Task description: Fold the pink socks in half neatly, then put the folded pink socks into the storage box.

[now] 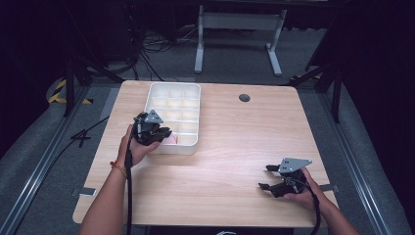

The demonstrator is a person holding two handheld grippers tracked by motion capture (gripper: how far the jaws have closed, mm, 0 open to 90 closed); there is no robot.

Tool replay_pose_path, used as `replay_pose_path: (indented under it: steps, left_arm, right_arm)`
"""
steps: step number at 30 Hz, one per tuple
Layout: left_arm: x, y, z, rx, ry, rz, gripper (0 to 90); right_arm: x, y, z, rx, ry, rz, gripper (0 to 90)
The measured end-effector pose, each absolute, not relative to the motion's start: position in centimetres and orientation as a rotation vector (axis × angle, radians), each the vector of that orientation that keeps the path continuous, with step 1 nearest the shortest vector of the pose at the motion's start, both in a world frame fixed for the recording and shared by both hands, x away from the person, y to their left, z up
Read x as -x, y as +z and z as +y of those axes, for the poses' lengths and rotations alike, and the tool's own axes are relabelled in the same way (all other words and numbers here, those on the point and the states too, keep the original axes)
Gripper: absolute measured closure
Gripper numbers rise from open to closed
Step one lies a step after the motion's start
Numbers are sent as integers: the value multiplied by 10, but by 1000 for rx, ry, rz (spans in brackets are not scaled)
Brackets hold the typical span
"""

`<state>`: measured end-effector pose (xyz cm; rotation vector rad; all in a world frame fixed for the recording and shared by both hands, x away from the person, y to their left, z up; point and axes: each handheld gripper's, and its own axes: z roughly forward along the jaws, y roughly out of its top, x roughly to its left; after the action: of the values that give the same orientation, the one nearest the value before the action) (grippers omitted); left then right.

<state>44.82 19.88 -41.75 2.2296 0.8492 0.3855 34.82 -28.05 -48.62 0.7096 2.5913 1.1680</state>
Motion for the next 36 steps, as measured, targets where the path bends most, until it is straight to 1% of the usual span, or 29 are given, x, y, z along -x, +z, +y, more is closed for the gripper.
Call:
replay_pose_path:
  steps: [2, 5, 9, 14, 17, 23, 27, 36]
  left_arm:
    - [-449, -418, 199, -2226, 357, 853, 807]
    - [-449, -418, 199, -2227, 368, 843, 806]
    - [-448, -417, 197, -2234, 380, 829, 771]
    - [-446, -416, 195, -2242, 375, 814, 785]
    - [-444, -414, 196, -2248, 404, 821, 769]
    - [-441, -407, 200, -2216, 420, 803, 737]
    - [-437, -403, 201, -2201, 425, 795, 735]
    - [-420, -388, 195, -2185, 464, 737, 643]
  right_arm:
    - [-348, -486, -280, -710, 1168, 2591, 250]
    - [-348, -486, -280, -711, 1170, 2592, 250]
    - [-348, -486, -281, -708, 1168, 2592, 250]
    - [-348, -486, -280, -710, 1169, 2592, 250]
    - [-348, -486, -281, -709, 1168, 2591, 250]
    - [-348, -486, -281, -709, 1167, 2591, 250]
    - [-348, -486, -281, -709, 1167, 2591, 250]
    - [-348, -486, -281, -709, 1165, 2587, 250]
